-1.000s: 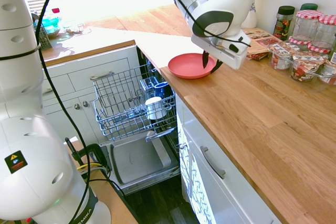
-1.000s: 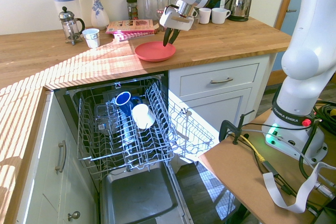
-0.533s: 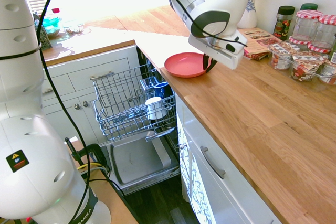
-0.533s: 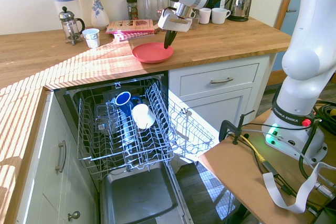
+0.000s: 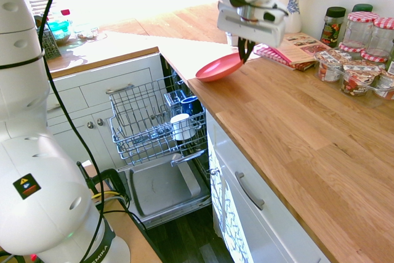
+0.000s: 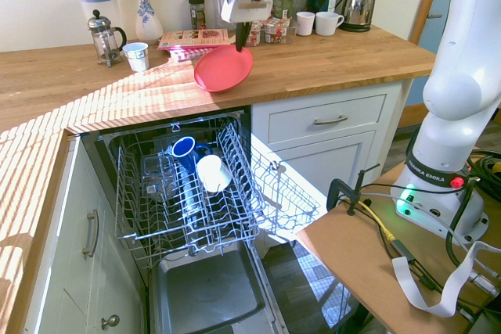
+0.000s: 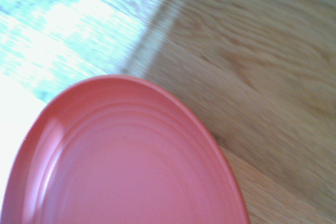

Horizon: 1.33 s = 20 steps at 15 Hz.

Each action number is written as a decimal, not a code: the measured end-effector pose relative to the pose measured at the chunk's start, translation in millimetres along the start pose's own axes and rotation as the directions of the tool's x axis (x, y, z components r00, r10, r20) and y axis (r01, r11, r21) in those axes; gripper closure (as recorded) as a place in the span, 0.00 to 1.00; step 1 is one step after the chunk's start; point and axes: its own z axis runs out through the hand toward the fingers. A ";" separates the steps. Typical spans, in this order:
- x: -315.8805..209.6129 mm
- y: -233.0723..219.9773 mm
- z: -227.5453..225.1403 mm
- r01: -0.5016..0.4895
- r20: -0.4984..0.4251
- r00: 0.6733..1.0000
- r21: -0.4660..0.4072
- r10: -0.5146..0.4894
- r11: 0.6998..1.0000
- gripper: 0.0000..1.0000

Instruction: Put the plate in the dishwasher

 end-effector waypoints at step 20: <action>-452.4 -244.0 238.2 0.336 -0.321 0.475 -0.794 -0.819 0.506 1.00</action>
